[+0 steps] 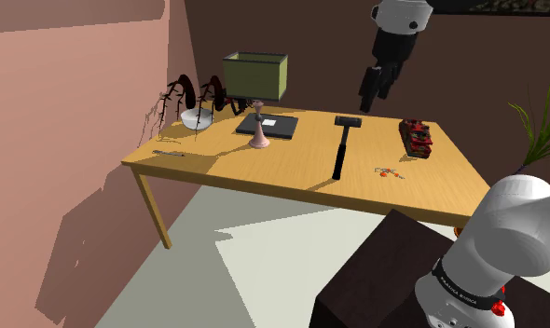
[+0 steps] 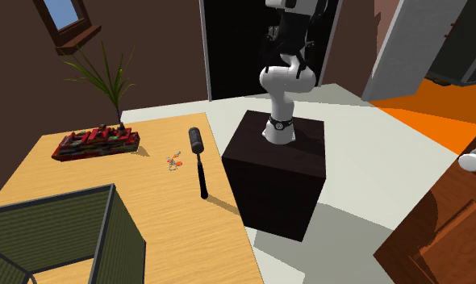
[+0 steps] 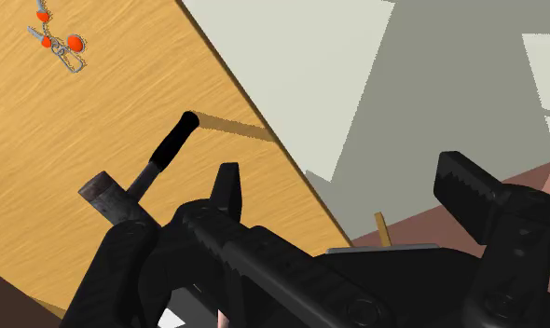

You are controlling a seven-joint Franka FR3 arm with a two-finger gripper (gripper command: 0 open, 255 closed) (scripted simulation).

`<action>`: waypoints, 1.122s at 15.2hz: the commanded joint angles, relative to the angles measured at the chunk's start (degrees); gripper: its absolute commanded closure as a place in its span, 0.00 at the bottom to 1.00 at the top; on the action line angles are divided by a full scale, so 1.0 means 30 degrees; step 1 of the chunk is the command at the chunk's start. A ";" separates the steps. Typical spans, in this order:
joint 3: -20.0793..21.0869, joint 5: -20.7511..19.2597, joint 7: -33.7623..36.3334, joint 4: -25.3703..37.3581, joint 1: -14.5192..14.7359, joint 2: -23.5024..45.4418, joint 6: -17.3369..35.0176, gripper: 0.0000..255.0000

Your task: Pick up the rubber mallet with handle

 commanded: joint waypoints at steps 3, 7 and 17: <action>-0.0976 -0.0437 -0.1523 -0.0269 0.0006 0.0387 0.0594 0.00; -0.2893 -0.1212 -0.4540 -0.0404 0.0024 0.1595 0.1820 0.00; -0.7351 -0.1763 -1.2137 0.1546 0.0444 0.6857 0.4735 0.00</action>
